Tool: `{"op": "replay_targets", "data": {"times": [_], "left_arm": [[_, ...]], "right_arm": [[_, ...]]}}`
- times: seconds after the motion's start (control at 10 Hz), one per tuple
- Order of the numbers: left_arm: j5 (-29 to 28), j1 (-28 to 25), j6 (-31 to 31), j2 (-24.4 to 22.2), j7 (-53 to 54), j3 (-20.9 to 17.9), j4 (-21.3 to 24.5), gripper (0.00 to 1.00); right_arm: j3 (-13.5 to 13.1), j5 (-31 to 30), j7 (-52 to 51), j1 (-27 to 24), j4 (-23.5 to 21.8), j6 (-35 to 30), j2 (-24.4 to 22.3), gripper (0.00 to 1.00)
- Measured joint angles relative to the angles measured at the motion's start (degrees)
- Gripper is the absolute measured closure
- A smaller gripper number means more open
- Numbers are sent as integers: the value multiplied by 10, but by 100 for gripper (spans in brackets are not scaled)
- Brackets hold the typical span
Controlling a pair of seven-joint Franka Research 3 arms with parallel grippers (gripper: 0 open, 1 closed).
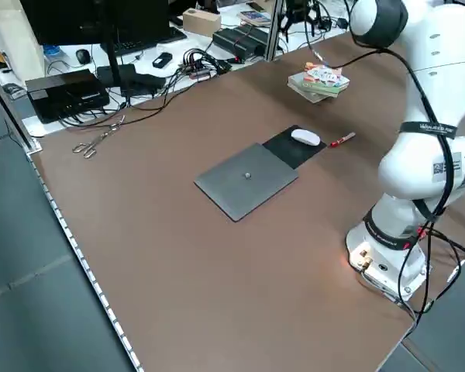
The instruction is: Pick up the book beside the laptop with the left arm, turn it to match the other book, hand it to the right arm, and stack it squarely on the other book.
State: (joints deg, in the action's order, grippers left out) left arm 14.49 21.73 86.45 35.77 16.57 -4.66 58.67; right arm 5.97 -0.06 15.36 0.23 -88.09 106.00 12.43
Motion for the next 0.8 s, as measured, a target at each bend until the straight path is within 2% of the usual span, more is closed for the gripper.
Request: {"op": "replay_targets", "data": {"times": [0.1, 0.2, 0.4, 0.6, 0.8], "left_arm": [[-56, 2, -24, -28, -65, 1, 0, 0], [-94, 5, -44, -55, -118, 0, 1, 0], [-112, -7, -68, -103, -159, -1, 11, 0], [-113, -40, -69, -143, -167, -2, 40, 0], [-113, -73, -66, -167, -168, -1, 70, 0]], "right_arm": [[0, 0, 20, 16, 0, 15, 9, 80], [1, 2, 45, 32, -1, 28, 20, 85], [2, 24, 130, 84, -1, 64, 50, 99], [3, 24, 244, 148, -2, 99, 79, 100], [3, 24, 351, 189, -2, 143, 107, 100]]}}
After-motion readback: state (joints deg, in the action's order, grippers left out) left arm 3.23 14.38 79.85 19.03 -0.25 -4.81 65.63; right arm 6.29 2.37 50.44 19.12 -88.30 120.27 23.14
